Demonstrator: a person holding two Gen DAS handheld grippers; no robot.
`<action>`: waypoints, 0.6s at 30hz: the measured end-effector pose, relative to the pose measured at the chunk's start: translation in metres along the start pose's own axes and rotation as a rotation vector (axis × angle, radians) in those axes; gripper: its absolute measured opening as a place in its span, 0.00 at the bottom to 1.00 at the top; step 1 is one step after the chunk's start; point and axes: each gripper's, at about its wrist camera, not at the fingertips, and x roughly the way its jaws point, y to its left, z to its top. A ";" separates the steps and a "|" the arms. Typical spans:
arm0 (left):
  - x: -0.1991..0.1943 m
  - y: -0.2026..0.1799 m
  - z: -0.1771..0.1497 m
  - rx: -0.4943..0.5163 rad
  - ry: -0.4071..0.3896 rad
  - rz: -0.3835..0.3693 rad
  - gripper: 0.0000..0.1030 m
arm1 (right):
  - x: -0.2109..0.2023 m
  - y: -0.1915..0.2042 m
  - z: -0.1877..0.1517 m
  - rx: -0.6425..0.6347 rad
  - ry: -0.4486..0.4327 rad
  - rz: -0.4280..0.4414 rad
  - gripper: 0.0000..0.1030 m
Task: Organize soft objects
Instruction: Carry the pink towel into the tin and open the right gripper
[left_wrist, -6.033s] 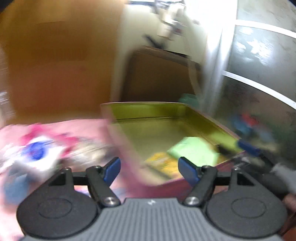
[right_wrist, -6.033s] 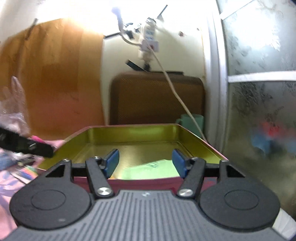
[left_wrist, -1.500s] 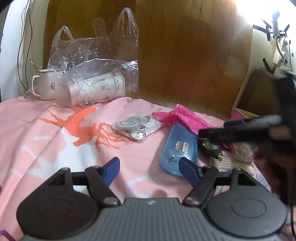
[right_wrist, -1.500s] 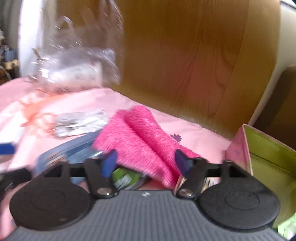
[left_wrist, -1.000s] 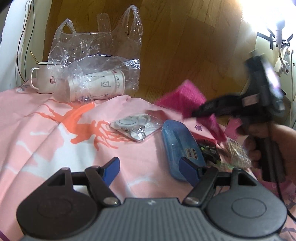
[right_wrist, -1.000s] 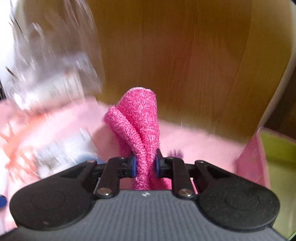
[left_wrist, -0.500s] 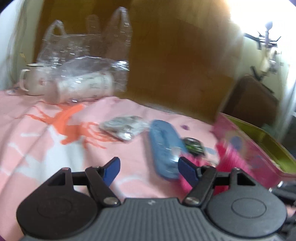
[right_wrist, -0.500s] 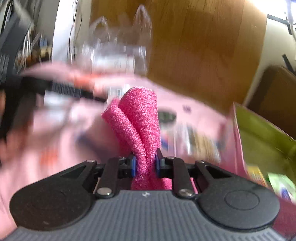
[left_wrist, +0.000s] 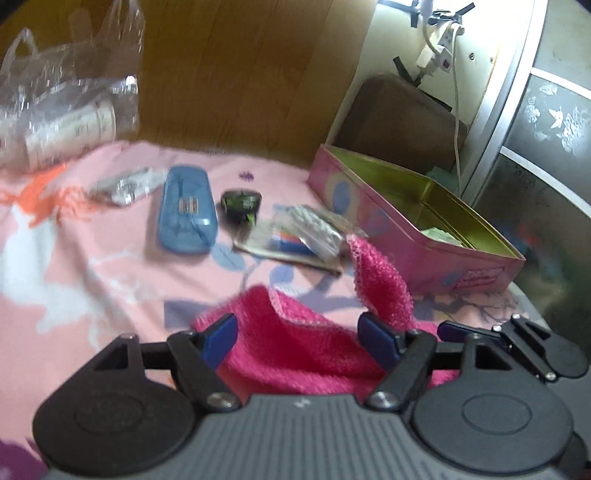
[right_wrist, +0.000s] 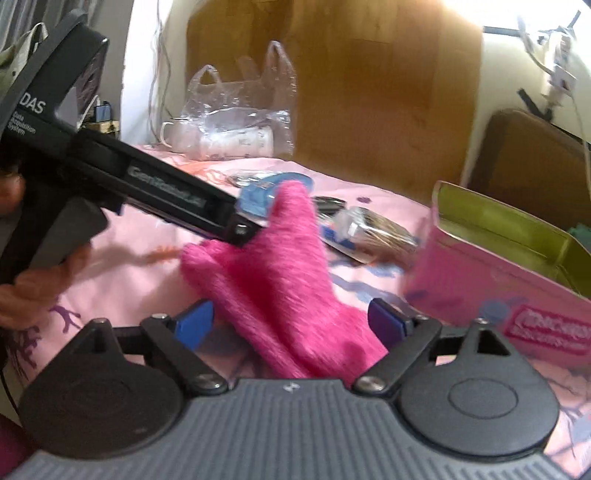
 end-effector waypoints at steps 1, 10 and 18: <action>-0.002 0.000 -0.001 -0.011 0.008 -0.016 0.71 | 0.001 -0.001 -0.001 0.008 0.002 -0.010 0.91; 0.010 -0.032 -0.016 0.031 0.077 -0.080 0.20 | 0.004 -0.014 -0.011 0.112 0.050 0.040 0.24; -0.001 -0.076 0.036 0.108 -0.035 -0.170 0.20 | -0.030 -0.039 -0.004 0.158 -0.143 -0.036 0.21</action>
